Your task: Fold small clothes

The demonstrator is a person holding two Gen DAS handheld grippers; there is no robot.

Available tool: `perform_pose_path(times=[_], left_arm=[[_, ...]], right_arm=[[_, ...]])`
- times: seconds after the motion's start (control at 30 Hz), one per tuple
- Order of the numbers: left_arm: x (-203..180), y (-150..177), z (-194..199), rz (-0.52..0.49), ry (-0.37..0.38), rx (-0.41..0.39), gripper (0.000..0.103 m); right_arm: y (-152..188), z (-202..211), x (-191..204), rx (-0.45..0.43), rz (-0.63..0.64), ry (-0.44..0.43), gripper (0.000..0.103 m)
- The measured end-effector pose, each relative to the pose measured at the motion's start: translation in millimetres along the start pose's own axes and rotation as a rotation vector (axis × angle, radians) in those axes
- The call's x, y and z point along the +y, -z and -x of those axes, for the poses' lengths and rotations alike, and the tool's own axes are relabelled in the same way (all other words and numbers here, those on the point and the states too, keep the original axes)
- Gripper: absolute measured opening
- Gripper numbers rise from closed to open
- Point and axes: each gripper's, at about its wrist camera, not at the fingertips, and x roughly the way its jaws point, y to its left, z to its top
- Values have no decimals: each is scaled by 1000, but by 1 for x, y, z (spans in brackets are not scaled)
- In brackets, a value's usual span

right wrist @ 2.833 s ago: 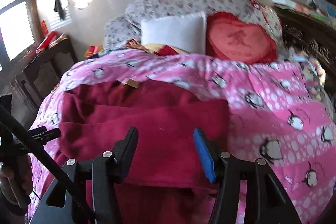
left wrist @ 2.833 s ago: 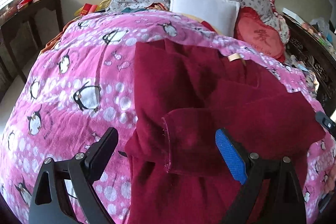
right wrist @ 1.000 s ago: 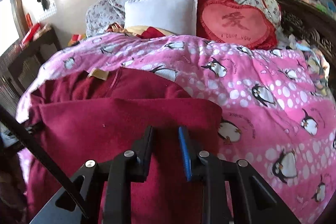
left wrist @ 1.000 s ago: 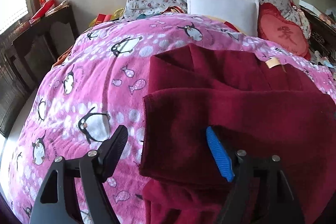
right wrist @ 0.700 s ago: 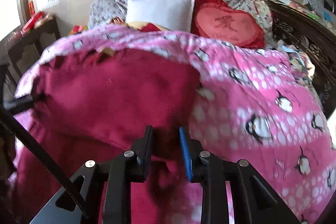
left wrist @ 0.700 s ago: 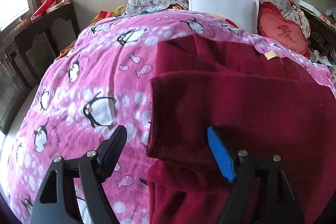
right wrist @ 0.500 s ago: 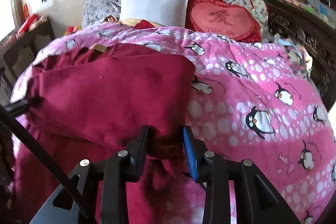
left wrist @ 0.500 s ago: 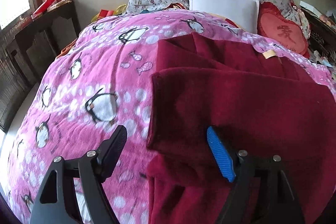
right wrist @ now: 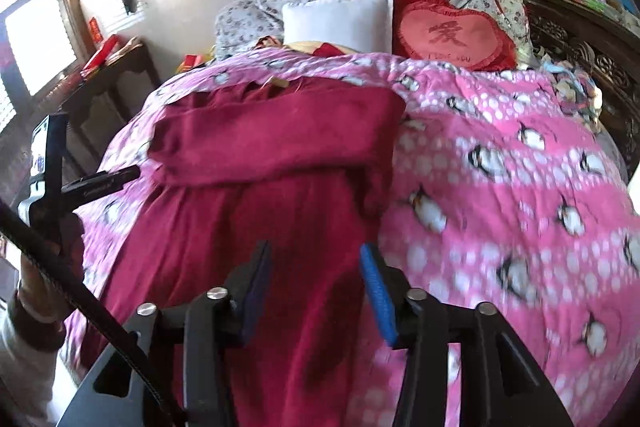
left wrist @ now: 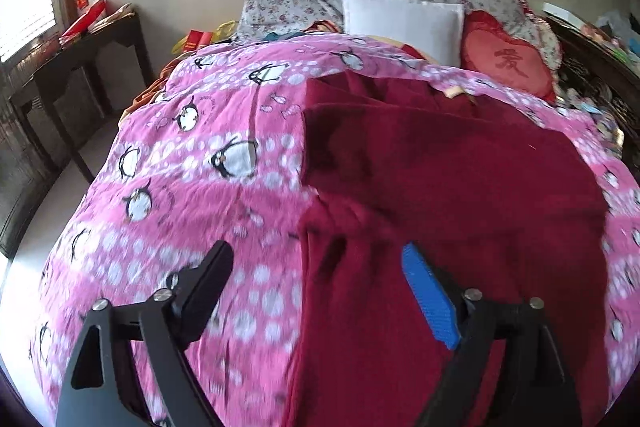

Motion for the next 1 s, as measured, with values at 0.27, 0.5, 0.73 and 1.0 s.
perform_pose_path(times=[0.27, 0.5, 0.73, 1.0], left_arm=[[15, 50, 40, -7, 96, 51, 92], [40, 98, 65, 6, 121, 84, 92], [57, 128, 68, 34, 122, 141, 92], [55, 150, 64, 34, 143, 194, 92]], right_arm=[[64, 16, -9, 77, -59, 6, 65], [90, 21, -20, 104, -99, 7, 69], [95, 17, -11, 114, -83, 18, 69], [94, 8, 2, 124, -74, 35, 74]])
